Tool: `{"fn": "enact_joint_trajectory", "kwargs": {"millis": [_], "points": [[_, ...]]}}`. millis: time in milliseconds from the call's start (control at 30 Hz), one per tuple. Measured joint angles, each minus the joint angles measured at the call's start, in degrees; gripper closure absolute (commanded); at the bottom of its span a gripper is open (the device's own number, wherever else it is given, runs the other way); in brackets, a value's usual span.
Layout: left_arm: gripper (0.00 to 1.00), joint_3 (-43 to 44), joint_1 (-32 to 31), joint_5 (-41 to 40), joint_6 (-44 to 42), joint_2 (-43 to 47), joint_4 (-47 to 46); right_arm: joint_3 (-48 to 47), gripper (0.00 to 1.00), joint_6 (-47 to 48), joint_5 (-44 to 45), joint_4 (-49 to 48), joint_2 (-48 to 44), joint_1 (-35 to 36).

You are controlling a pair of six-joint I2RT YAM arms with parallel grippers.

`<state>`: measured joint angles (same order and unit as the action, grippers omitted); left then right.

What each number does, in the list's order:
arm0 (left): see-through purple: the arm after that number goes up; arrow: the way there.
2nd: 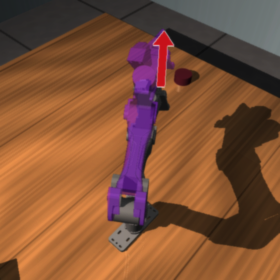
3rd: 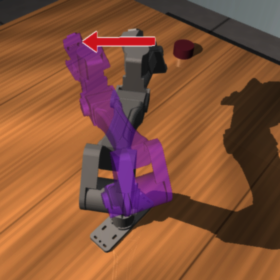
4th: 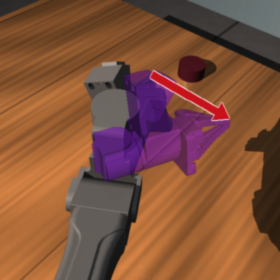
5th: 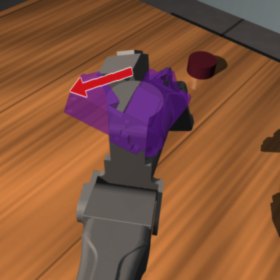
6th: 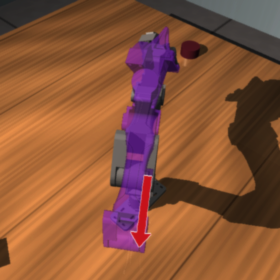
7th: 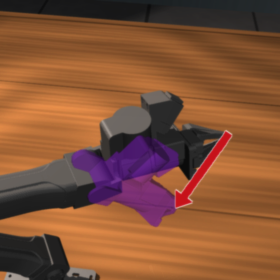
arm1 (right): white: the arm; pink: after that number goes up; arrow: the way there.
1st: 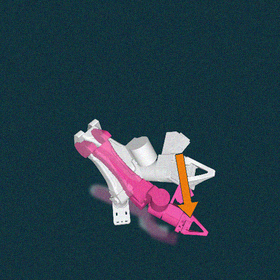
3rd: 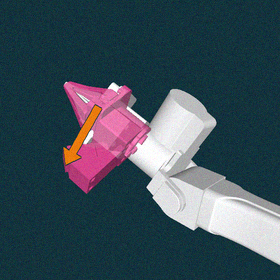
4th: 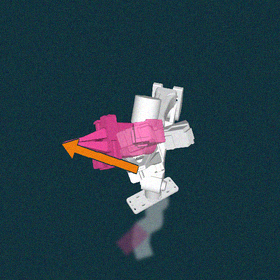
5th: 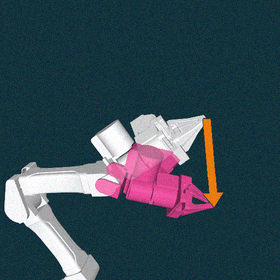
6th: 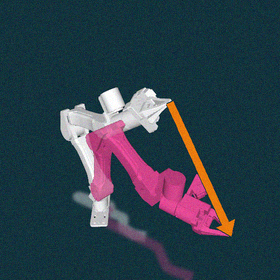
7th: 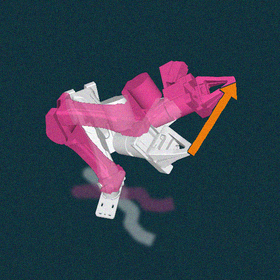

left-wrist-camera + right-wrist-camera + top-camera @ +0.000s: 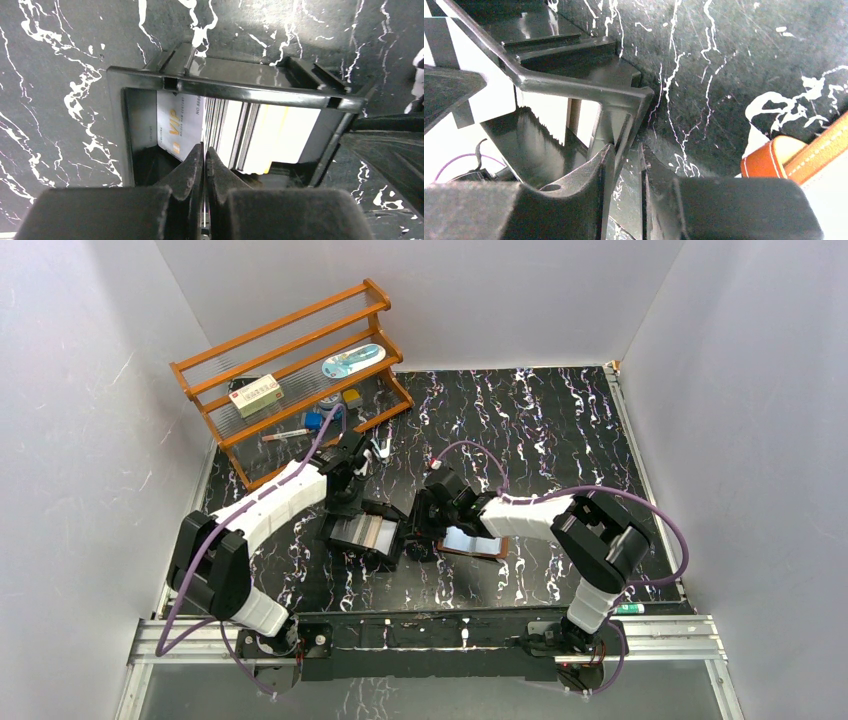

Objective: Put the credit cards into the card holder
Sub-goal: Pick up the credit card from the storage box.

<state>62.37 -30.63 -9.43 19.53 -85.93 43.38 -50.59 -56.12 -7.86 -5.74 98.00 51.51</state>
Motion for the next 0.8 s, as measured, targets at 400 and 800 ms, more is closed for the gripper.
{"fn": "enact_joint_trajectory", "kwargs": {"millis": [400,800], "points": [[1.00,8.20,-0.13,-1.90,1.66,1.42,5.38,-2.14,0.63,2.80,1.03,2.64,-3.43,0.28],[1.00,11.19,-0.13,16.22,8.48,9.73,-0.66,-1.49,0.63,9.33,6.62,12.26,-25.75,-4.59]]}}
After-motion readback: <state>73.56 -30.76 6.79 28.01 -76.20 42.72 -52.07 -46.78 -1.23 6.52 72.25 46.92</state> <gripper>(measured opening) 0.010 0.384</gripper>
